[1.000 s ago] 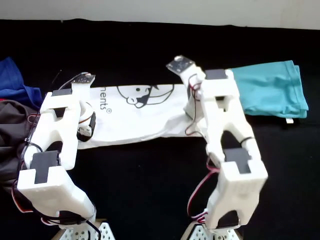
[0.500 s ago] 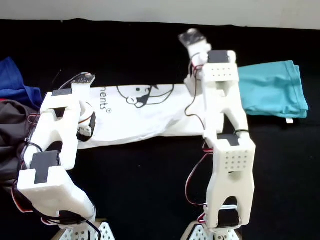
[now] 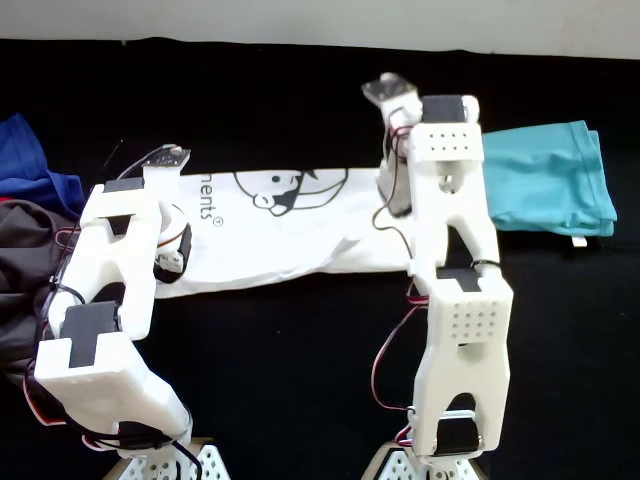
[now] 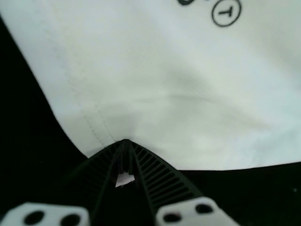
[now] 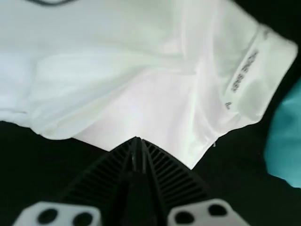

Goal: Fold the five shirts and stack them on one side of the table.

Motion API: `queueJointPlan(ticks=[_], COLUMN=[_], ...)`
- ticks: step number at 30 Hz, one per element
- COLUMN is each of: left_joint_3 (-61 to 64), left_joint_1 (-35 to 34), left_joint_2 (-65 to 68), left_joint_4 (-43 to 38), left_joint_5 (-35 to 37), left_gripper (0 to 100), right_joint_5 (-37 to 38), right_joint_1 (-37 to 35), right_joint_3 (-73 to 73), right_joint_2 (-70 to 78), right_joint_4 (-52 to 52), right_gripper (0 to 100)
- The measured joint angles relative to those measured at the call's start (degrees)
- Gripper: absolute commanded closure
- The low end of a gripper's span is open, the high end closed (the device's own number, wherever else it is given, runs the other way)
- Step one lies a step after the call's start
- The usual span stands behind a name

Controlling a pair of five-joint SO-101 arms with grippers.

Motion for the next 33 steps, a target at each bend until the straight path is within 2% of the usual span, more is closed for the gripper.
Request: queueJointPlan(ticks=[5,11,19,33], left_joint_3=[0.0,0.0,0.0,0.0], left_joint_1=[0.0,0.0,0.0,0.0], left_joint_2=[0.0,0.0,0.0,0.0], left_joint_4=[0.0,0.0,0.0,0.0], left_joint_5=[0.0,0.0,0.0,0.0], left_gripper=[99,99,99,99], right_joint_5=[0.26,-0.7,-8.44,-8.88], right_joint_1=[-2.73,-7.56,-12.4,-13.1], right_joint_3=[17.05,30.59,32.79,33.93], right_joint_2=[-8.26,-15.03,-15.12,-10.37], right_joint_4=[-0.88,-10.81,-23.65,-31.3], right_gripper=[99.1,99.1,99.1,99.1])
